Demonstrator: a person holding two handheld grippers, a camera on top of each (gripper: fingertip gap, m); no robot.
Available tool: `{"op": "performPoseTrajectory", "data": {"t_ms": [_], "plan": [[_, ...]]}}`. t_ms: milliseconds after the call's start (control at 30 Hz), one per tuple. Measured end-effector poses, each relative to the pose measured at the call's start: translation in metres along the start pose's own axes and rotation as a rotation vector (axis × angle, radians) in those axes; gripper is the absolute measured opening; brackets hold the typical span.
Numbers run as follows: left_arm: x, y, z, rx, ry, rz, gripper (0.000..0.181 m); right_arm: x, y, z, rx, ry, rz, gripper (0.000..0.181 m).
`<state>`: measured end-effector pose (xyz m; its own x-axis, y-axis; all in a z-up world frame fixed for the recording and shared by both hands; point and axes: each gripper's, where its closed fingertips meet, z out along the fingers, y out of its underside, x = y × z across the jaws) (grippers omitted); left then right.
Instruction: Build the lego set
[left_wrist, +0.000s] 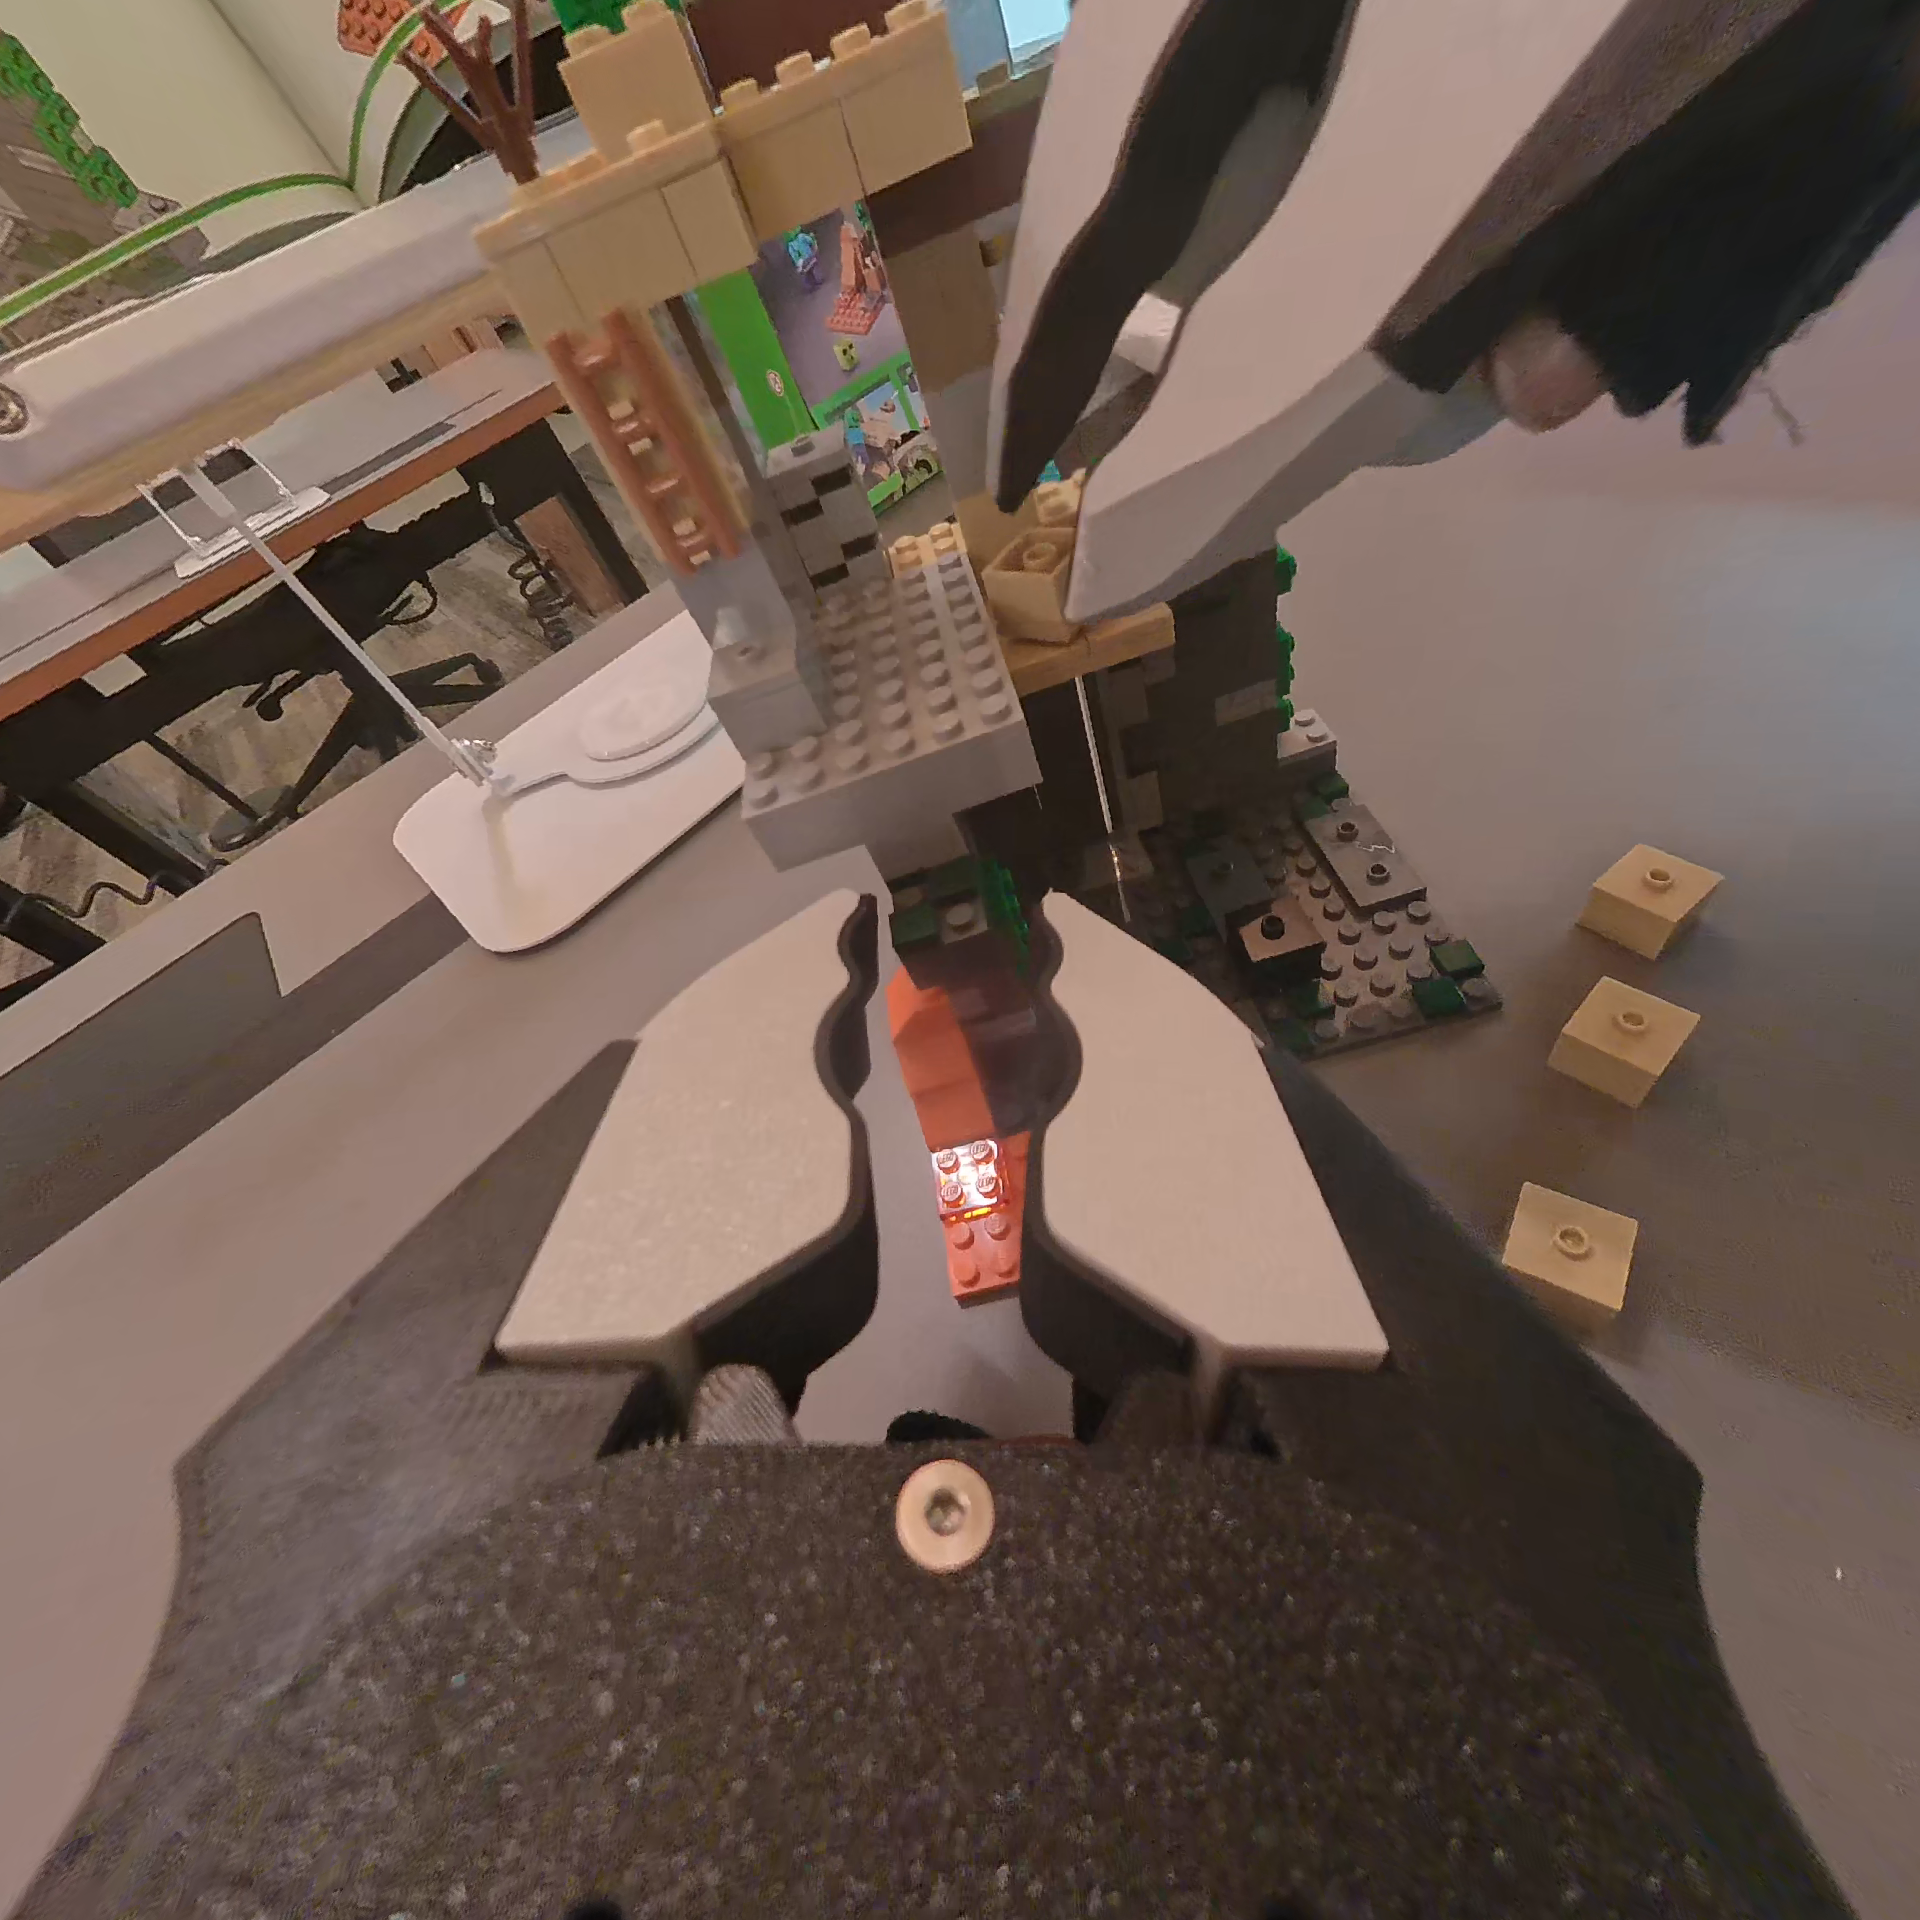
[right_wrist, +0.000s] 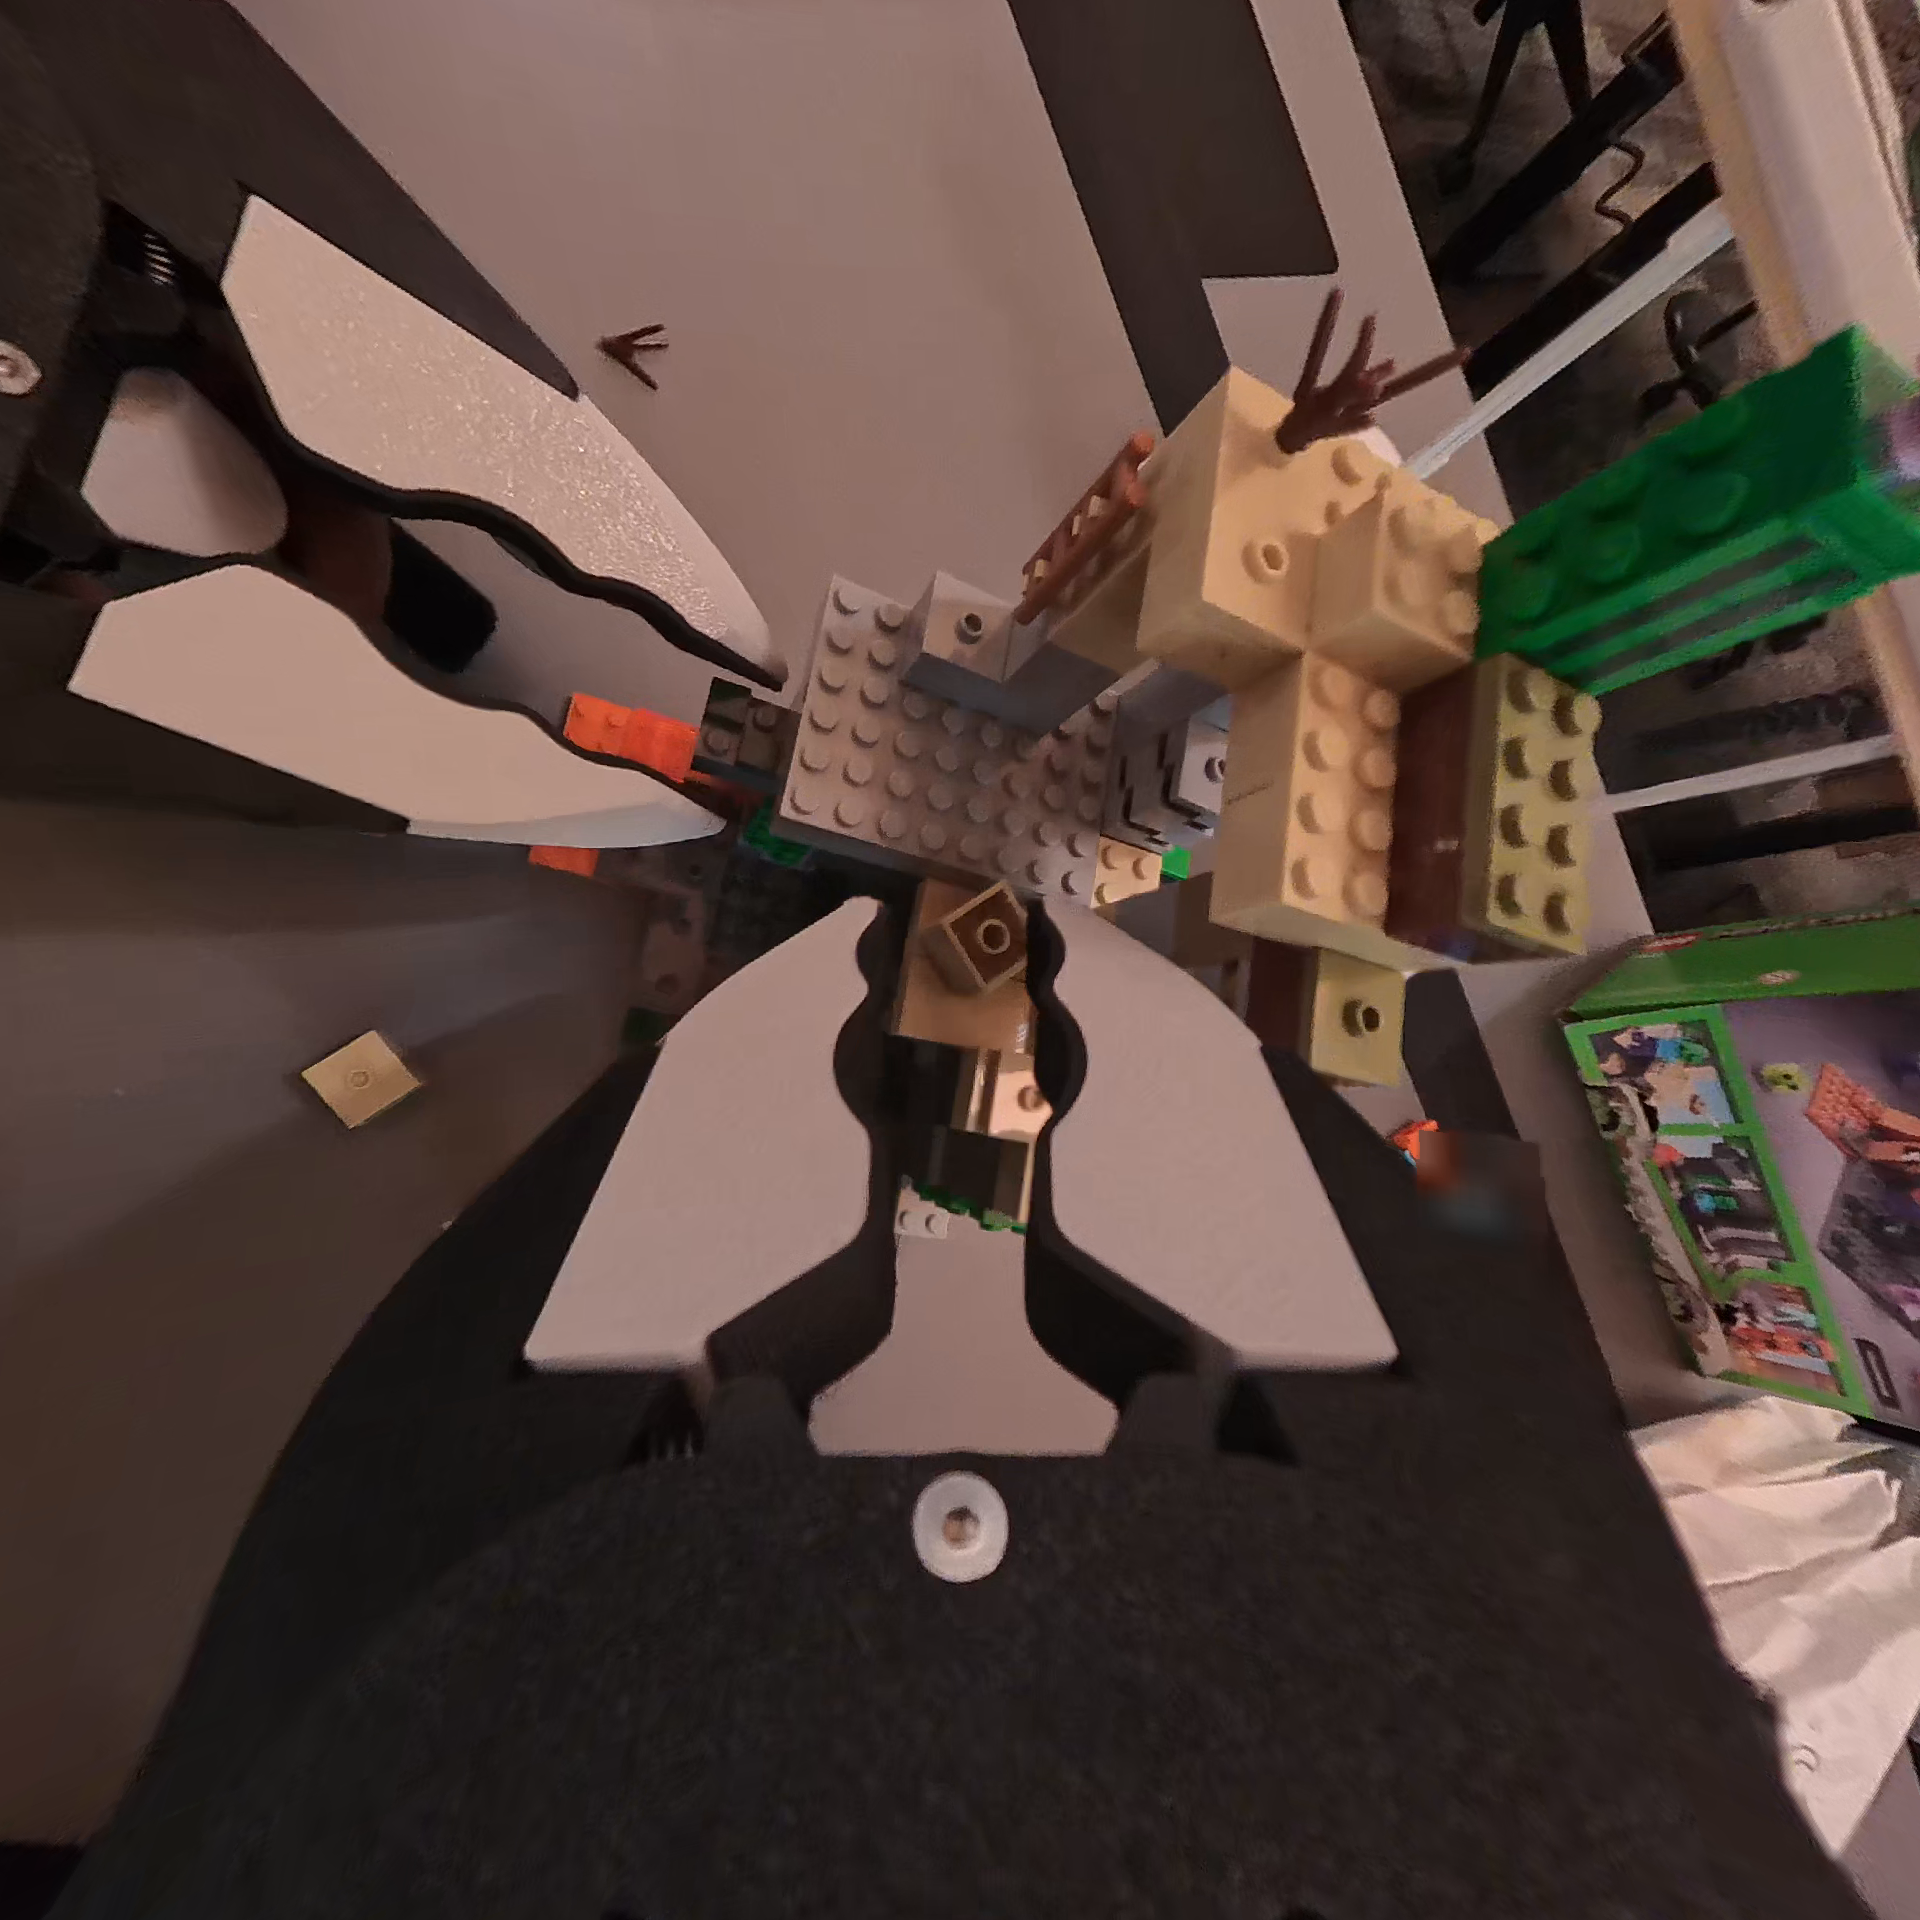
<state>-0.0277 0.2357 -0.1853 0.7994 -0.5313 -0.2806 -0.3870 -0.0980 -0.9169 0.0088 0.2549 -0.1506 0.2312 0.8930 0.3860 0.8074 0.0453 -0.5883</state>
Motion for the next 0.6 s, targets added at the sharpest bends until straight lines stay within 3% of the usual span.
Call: {"op": "performPoseTrajectory", "data": {"t_ms": [33,600], "plan": [[0.0000,-0.0003,-0.0001,0.001,0.000,0.001,0.027,0.0007,0.0003,0.0017,-0.010,0.001,-0.002,0.025],[0.0014,-0.0024,-0.0005,0.010,0.002,0.006,0.027,0.0047,0.0077,0.0086,-0.067,0.017,-0.021,0.021]]}}
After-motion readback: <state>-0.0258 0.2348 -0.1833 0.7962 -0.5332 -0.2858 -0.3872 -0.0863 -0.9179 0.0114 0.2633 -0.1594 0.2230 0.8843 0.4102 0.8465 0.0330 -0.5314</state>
